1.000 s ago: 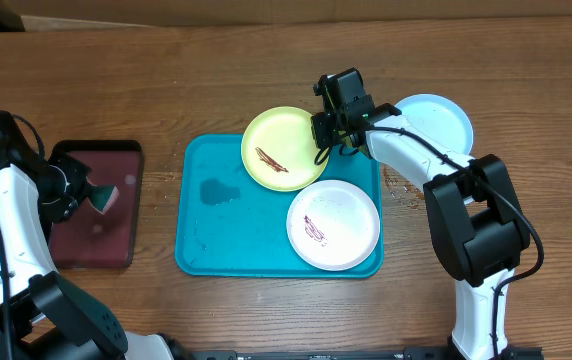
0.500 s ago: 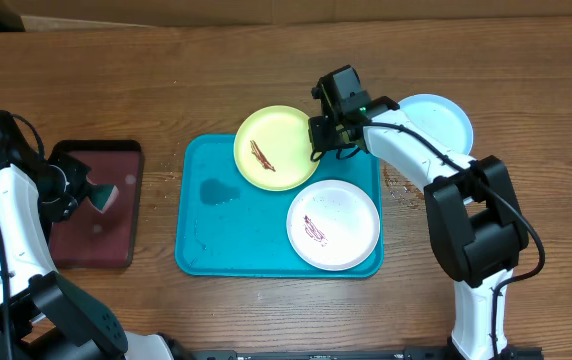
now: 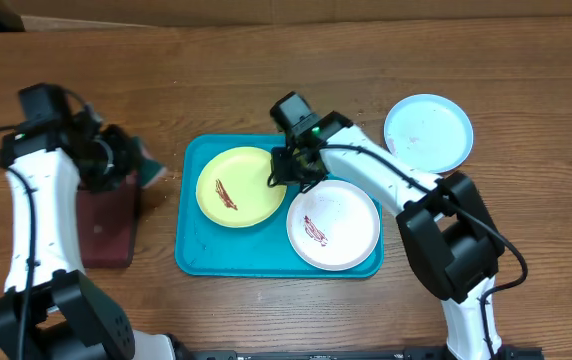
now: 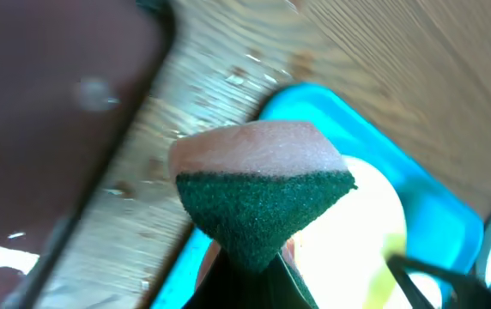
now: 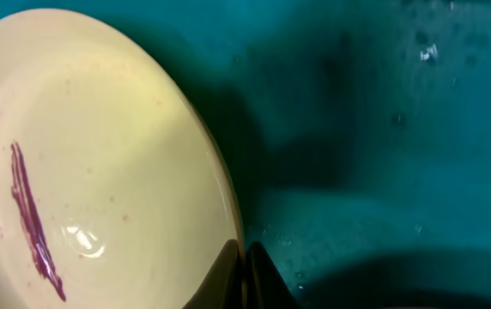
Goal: Clean dirty plates on tray and stack at the side
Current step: 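Grasp the yellow plate rim with the right gripper and drag it left, then scrub the yellow plate with the sponge in the left gripper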
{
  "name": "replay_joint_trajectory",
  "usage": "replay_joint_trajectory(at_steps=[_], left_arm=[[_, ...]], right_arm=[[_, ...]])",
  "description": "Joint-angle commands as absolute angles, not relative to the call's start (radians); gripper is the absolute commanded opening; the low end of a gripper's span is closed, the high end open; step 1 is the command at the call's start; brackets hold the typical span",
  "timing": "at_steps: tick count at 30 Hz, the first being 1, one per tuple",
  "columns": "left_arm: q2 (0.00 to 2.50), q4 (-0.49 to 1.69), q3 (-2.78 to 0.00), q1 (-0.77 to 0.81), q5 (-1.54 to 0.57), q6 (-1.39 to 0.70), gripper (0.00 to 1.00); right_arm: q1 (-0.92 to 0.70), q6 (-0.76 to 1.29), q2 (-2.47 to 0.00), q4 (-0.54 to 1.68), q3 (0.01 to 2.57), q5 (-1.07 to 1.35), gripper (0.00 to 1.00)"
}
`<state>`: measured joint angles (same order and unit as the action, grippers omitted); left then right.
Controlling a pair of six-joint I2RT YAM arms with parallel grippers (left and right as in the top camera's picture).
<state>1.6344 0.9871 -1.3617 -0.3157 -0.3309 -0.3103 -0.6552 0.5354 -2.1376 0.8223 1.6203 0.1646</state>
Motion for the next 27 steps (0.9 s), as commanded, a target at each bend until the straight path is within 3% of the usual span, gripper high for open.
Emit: replay_joint_trajectory(at_steps=[1,13,27], left_arm=[[1.616,0.991,-1.356,-0.241,-0.359,-0.265,0.04],[1.650,0.989,-1.356,-0.028,-0.355,-0.270,0.04],[1.907,0.841,-1.356,0.111,-0.356,-0.304,0.04]], right_arm=[[-0.667,0.688,-2.138,0.801,1.593,0.105,0.04],[-0.690,0.767,-2.138,0.700,1.493,0.106,0.04],[-0.692,0.766,-2.138,0.685,1.493,0.105,0.04]])
